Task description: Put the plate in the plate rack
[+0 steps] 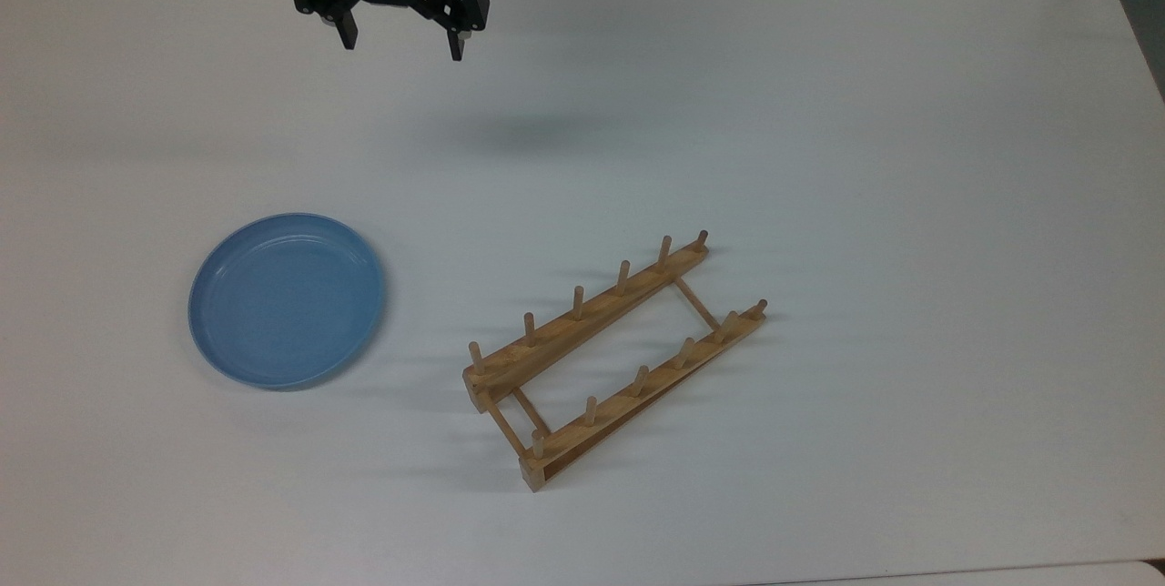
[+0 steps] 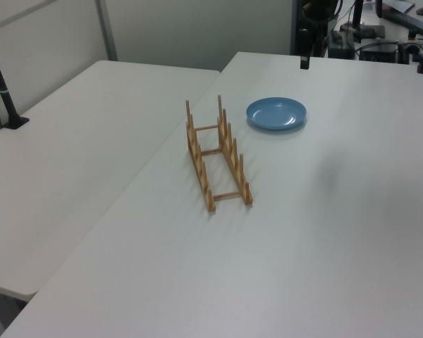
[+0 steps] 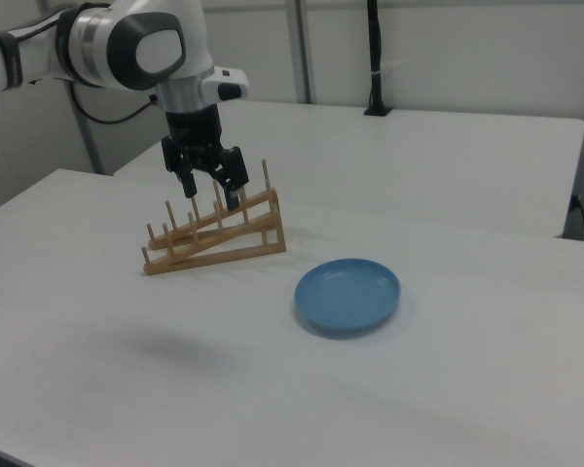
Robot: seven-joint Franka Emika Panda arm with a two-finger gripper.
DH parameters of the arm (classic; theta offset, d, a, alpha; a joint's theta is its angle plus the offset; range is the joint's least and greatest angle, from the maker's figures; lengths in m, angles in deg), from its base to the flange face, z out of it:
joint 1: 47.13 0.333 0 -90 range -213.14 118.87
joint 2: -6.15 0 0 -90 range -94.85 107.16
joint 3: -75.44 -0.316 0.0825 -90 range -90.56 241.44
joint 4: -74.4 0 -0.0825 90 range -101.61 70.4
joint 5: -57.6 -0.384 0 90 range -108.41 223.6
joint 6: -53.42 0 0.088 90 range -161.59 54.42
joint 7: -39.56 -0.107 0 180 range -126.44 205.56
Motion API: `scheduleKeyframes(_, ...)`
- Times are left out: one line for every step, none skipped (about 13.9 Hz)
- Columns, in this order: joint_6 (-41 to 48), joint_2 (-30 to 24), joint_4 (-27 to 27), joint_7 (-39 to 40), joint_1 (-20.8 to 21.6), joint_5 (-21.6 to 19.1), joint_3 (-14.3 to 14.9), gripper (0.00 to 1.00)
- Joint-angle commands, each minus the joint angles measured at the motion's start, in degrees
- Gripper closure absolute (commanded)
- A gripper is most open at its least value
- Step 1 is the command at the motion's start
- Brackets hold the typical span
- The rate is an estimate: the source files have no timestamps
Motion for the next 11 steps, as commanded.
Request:
scheduleKeyframes(-0.3,-1.6,-1.9,-1.3,0.3,0.7,0.2,0.0)
scheduleKeyframes(-0.4,-1.5,-1.9,-1.2,0.3,0.7,0.2,0.0)
scheduleKeyframes(-0.4,-1.5,-2.0,-1.2,0.3,0.8,0.2,0.0)
scheduleKeyframes(-0.5,-1.4,-2.0,-1.1,0.4,0.7,0.2,0.0)
scheduleKeyframes(-0.6,-1.3,-2.0,-1.1,0.4,0.7,0.2,0.0)
scheduleKeyframes(-0.7,-1.2,-2.0,-1.1,0.4,0.8,0.2,0.0)
scheduleKeyframes(-0.8,-1.1,-2.0,-1.1,0.5,0.7,0.1,0.0)
scheduleKeyframes(-0.9,-1.1,-2.0,-1.1,0.5,0.7,0.1,0.0)
scheduleKeyframes(-0.9,-1.1,-1.9,-1.1,0.4,0.7,0.1,0.0)
scheduleKeyframes(-0.9,-0.9,-1.9,-0.7,0.4,0.7,0.1,0.0)
scheduleKeyframes(-0.9,-0.8,-1.8,-0.4,0.3,0.6,0.1,0.0)
